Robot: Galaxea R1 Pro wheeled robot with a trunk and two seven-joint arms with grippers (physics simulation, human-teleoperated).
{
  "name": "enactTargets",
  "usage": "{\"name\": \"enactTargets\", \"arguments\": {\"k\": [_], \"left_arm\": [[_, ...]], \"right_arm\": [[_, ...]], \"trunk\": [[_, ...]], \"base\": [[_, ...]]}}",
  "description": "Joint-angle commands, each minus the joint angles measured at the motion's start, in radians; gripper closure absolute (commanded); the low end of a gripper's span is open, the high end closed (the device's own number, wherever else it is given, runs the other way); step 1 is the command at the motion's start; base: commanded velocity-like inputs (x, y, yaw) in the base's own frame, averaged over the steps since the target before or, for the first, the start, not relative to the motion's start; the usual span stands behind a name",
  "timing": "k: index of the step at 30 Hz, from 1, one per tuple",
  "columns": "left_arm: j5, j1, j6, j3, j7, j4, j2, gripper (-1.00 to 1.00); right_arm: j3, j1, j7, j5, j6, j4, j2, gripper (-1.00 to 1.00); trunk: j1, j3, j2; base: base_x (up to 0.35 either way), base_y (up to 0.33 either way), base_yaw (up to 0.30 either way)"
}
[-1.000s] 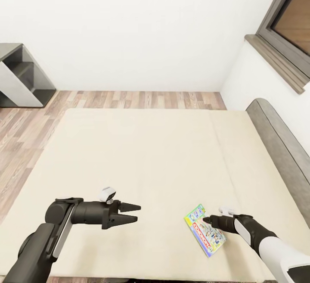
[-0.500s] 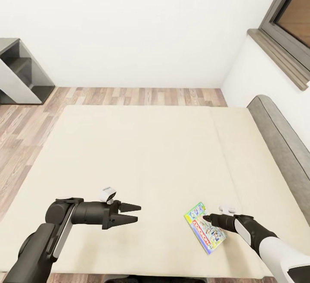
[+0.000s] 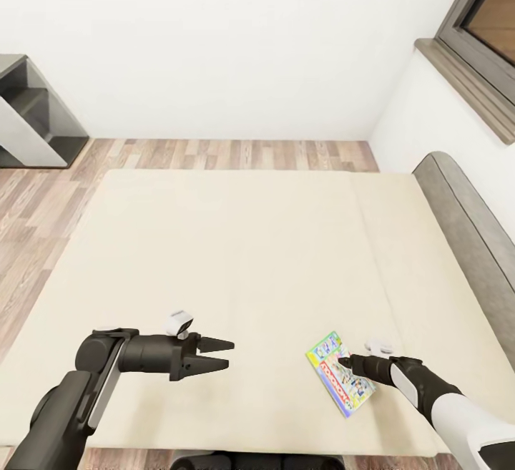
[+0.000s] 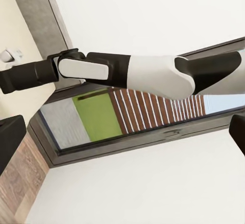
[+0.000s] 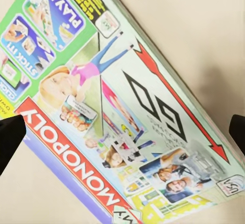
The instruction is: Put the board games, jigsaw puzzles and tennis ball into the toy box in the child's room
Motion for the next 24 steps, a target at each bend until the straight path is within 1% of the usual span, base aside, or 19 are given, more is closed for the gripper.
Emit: {"name": "enactTargets", "arguments": {"k": [1,20,24], "left_arm": [[0.003,0.0,0.011,-0.002,-0.001,0.0,0.001,-1.0],[0.002,0.0,0.011,-0.002,-0.001,0.001,0.0,-1.0],[0.002,0.0,0.011,-0.003,-0.001,0.001,-0.001,-1.0]], "right_arm": [[0.007,0.0,0.0,-0.009,0.005,-0.001,-0.001,-1.0],[0.007,-0.001,-0.001,-0.009,0.001,-0.001,-0.002,-1.0],[0.006,0.0,-0.001,-0.01,-0.02,0.001,-0.01,-1.0]], "trunk": [[0.0,-0.003,-0.002],[0.0,-0.034,-0.002],[0.0,-0.04,-0.002]], "base": [[0.0,0.0,0.0],[0.0,0.0,0.0],[0.0,0.0,0.0]]}}
